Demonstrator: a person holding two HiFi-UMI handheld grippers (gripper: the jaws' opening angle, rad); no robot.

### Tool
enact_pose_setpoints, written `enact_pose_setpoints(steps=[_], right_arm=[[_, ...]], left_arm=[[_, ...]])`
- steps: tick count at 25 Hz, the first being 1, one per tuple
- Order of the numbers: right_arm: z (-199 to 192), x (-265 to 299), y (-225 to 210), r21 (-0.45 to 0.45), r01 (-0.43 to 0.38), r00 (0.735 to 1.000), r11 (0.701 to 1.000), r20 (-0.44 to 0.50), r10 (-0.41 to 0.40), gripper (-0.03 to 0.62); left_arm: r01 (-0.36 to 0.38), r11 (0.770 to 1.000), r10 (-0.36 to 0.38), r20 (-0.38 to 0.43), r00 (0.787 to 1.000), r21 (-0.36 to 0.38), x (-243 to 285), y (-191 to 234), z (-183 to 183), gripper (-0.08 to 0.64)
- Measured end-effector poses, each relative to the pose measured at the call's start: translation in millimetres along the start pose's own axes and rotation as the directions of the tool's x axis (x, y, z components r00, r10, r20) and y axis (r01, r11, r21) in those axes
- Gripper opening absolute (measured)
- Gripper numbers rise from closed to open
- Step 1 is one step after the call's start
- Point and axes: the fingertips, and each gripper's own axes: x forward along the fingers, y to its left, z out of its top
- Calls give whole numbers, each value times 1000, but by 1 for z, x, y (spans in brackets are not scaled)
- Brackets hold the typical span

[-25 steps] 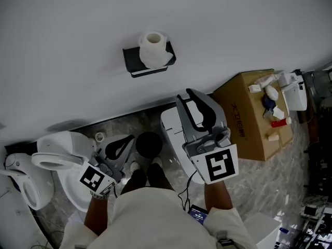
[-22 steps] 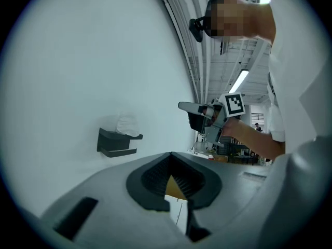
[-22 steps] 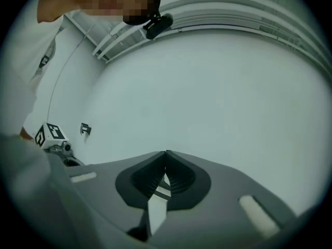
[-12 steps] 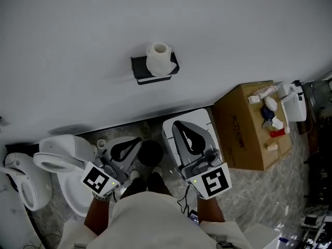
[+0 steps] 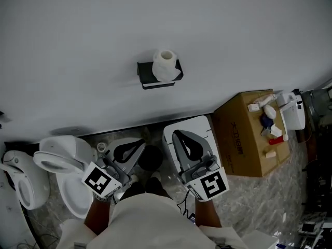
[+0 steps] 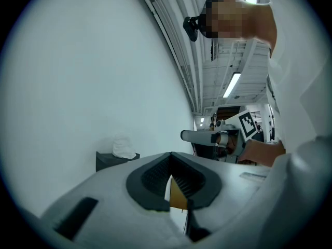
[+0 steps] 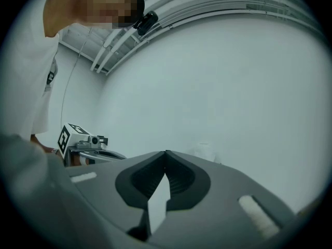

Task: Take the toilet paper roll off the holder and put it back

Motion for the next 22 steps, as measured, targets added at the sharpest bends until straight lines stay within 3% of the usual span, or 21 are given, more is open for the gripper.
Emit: enact_pose_setpoints(steps=[22], right_arm=[[-6,-4,0,26,8,1000,1000,-1,-8,7]], left_arm=[[13,1000,-13,-12,1000,4,2,-1,-4,2]])
